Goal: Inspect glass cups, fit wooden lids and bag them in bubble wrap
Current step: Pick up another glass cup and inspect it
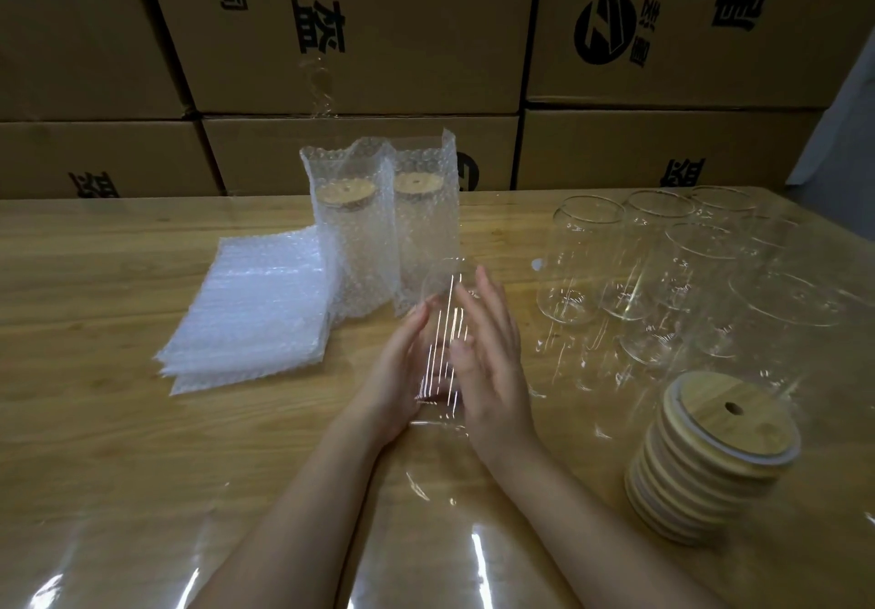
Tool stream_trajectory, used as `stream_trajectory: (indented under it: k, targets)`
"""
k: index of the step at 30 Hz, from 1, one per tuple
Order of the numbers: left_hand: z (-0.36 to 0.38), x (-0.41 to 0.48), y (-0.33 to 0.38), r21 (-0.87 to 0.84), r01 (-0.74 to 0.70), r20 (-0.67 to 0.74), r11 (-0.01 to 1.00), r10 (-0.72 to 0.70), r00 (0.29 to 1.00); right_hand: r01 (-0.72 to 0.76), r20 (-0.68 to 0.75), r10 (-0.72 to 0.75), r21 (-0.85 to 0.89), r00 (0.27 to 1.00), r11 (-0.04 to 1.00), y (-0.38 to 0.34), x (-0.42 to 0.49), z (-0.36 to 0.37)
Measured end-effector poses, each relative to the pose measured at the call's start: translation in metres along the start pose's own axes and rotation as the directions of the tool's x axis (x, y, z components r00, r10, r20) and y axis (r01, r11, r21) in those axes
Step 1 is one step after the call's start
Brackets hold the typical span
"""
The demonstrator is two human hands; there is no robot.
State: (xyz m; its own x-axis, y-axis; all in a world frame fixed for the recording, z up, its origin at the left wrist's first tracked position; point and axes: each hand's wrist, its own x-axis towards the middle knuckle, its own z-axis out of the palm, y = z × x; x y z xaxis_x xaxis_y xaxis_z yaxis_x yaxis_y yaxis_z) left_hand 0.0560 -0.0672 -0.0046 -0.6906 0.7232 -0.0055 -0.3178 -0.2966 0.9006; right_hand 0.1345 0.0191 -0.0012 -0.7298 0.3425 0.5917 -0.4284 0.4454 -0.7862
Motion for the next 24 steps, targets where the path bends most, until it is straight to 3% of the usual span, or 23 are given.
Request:
stream_trajectory:
  k: [4, 8, 12, 16, 21, 24]
  targets:
    - [0.002, -0.002, 0.003, 0.022, 0.07, 0.014, 0.997, -0.071, 0.997, -0.157, -0.025, 0.175, 0.33, 0.984, 0.931, 0.0, 0.002, -0.002]
    - [0.003, -0.003, 0.001, 0.063, 0.152, 0.042, 0.986, -0.155, 0.987, -0.368, 0.075, 0.412, 0.61, 0.908, 0.701, 0.009, 0.008, -0.007]
    - [-0.004, -0.005, 0.006, -0.039, 0.254, 0.109, 0.966, -0.249, 0.962, -0.38, -0.035, 0.487, 0.577, 0.873, 0.723, 0.016, 0.012, -0.008]
    - [-0.018, -0.006, 0.009, -0.208, 0.23, 0.093, 0.951, -0.215, 0.972, -0.365, -0.145, 0.491, 0.5, 0.859, 0.785, 0.016, 0.012, -0.01]
    - [-0.025, -0.003, 0.019, -0.356, -0.008, -0.261, 0.934, -0.091, 0.961, -0.334, -0.238, 0.458, 0.422, 0.856, 0.843, 0.021, 0.009, -0.007]
    - [-0.024, 0.0, 0.019, -0.362, -0.136, -0.366, 0.922, -0.007, 0.93, -0.367, -0.242, 0.478, 0.39, 0.844, 0.845, 0.032, 0.009, -0.004]
